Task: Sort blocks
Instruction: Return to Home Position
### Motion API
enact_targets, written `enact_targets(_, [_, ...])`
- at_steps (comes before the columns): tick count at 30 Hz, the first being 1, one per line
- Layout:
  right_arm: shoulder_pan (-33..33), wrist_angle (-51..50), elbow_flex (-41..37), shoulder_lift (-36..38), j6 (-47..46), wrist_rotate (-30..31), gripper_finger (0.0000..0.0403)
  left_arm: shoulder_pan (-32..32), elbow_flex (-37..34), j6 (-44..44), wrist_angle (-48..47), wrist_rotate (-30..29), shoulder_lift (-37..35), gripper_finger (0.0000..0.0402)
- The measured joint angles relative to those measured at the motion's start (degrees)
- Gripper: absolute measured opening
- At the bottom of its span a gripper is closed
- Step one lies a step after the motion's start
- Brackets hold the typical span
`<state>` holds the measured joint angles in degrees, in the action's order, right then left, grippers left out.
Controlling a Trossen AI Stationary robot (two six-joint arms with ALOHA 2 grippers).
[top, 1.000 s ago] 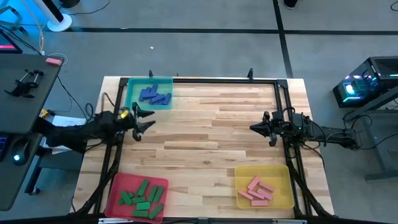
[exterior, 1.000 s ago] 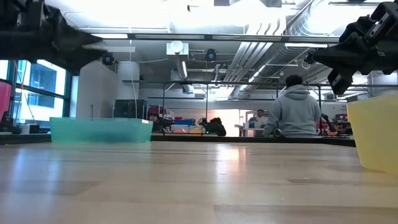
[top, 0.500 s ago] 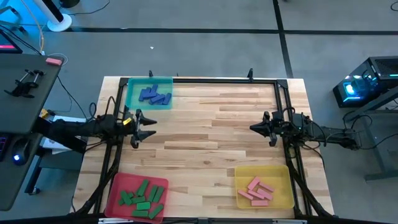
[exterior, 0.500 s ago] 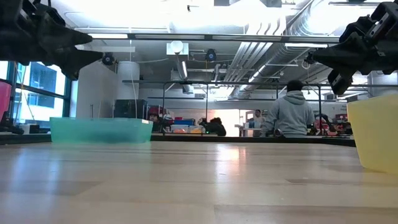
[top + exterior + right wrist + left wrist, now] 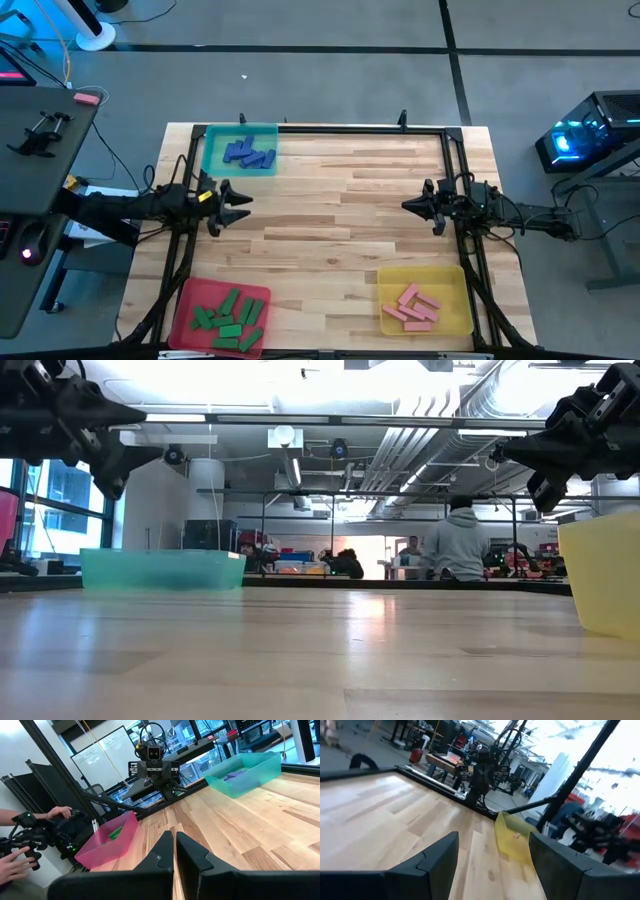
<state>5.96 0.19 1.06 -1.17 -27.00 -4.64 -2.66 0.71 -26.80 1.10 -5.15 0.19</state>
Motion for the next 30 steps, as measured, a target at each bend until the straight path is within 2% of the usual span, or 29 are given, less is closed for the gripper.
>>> enact_targets(3, [0.0, 0.0, 0.0, 0.0, 0.0, 0.0, 0.0, 0.0, 0.0, 5.2, 0.0, 0.0, 0.0, 0.0212])
enact_targets(5, [0.0, 0.0, 0.0, 0.0, 0.0, 0.0, 0.0, 0.0, 0.0, 7.5, 0.0, 0.0, 0.0, 0.018])
enact_targets(10, [0.0, 0.0, 0.0, 0.0, 0.0, 0.0, 0.0, 0.0, 0.0, 9.4, 0.0, -0.5, 0.6, 0.0043])
enact_targets(12, [0.0, 0.0, 0.0, 0.0, 0.0, 0.0, 0.0, 0.0, 0.0, 9.6, 0.1, -0.7, 0.5, 0.0013])
enact_targets(17, [0.0, 0.0, 0.0, 0.0, 0.0, 0.0, 0.0, -0.4, 0.0, 16.5, -0.2, 0.6, 0.0, 0.0002])
enact_targets(22, [0.0, 0.0, 0.0, 0.0, 0.0, 0.0, 0.0, -0.4, 0.0, 19.7, 0.1, -0.8, 0.0, 0.0017])
enact_targets(30, [0.0, 0.0, 0.0, 0.0, 0.0, 0.0, 0.0, -0.4, 0.0, 20.0, 0.1, -0.8, 0.2, 0.0023])
